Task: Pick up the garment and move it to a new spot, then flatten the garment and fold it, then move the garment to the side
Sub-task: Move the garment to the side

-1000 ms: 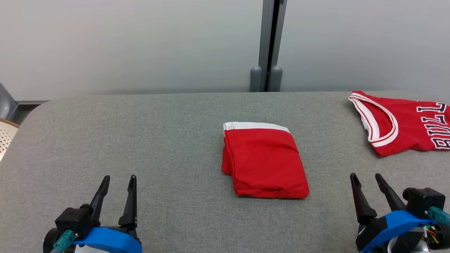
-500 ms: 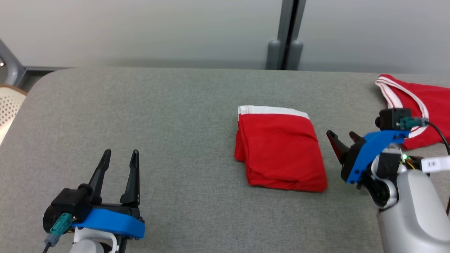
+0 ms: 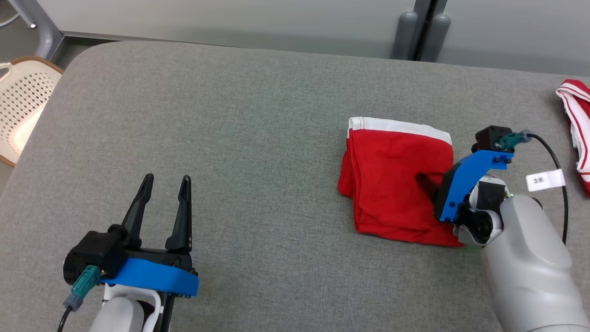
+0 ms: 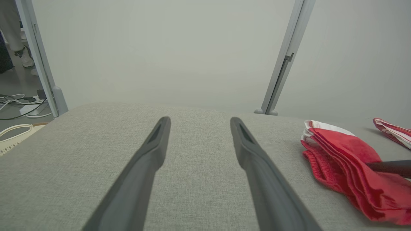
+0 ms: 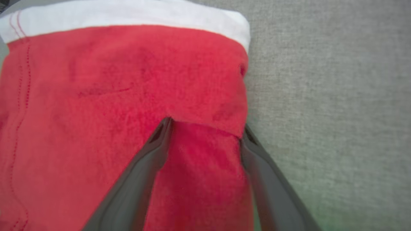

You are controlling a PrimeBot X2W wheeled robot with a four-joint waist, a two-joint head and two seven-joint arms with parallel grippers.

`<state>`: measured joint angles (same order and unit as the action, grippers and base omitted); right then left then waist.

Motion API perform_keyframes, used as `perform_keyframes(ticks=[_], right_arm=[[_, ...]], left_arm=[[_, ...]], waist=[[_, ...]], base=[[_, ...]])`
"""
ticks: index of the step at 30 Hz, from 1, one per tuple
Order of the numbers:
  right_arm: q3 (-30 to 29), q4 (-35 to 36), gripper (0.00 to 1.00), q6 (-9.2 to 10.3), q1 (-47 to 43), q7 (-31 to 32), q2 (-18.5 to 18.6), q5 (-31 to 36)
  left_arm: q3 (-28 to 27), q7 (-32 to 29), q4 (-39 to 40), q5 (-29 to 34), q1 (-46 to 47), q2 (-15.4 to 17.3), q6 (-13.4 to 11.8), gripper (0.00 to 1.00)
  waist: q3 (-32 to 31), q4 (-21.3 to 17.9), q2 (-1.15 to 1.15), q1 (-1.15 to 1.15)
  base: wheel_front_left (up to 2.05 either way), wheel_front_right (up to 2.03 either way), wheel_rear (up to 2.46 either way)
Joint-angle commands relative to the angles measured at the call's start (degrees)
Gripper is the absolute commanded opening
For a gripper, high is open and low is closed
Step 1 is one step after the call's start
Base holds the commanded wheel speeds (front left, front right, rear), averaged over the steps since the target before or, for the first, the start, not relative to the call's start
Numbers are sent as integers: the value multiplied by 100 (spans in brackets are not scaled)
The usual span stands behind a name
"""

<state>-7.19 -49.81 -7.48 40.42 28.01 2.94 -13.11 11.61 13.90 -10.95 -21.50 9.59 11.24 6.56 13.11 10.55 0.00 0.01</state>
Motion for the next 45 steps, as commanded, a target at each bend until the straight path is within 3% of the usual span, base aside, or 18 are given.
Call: perform_keyframes(ticks=[1, 2, 3, 4, 8, 16, 22, 26, 35, 45], right_arm=[[152, -224, 100, -3, -36, 13, -11, -40], [275, -326, 93, -3, -13, 6, -31, -37], [396, -402, 16, -4, 2, 3, -41, 20], [495, -425, 0, -7, 38, -55, -46, 62], [748, -233, 0, -2, 369, -259, 51, 527], [1946, 384, 0, -2, 1097, -76, 854, 613], [2761, 630, 0, -1, 1769, 307, 1787, 137], [2982, 744, 0, -1, 2034, 265, 2415, -121], [2751, 945, 0, -1, 2389, 3, 3223, -60], [2077, 733, 0, -1, 2309, -565, 3584, 694]], left_arm=[[1, 40, -7, 24, 62, 1, 13, 100], [4, 44, -24, 19, 57, 2, 15, 100], [7, 44, -40, 15, 51, 2, 16, 100], [10, 54, -58, 7, 41, -2, 17, 100], [30, 86, -73, -8, -8, -2, 26, 100], [79, 116, 109, -69, -10, -90, 45, 100], [141, 127, 325, -54, 232, -101, 70, 100], [150, 129, 446, -13, 414, -63, 75, 100], [242, 130, 640, 22, 867, 207, 95, 100], [497, 100, 806, 8, 1299, 395, 95, 100]], waist=[[1, -4, 0, -1], [-5, -10, 0, -1], [-18, -20, 0, -1], [-39, -36, 0, -1], [-113, -144, 0, -1], [-125, -368, 0, -1], [233, -606, 0, -1], [519, -745, 0, -1], [1299, -1226, 0, -1], [1872, -1301, 0, -1]], base=[[0, 0, 0], [0, 0, 0], [0, 0, 0], [0, 0, 0], [0, 0, 0], [0, 0, 0], [0, 0, 0], [0, 0, 0], [0, 0, 0], [0, 0, 0]])
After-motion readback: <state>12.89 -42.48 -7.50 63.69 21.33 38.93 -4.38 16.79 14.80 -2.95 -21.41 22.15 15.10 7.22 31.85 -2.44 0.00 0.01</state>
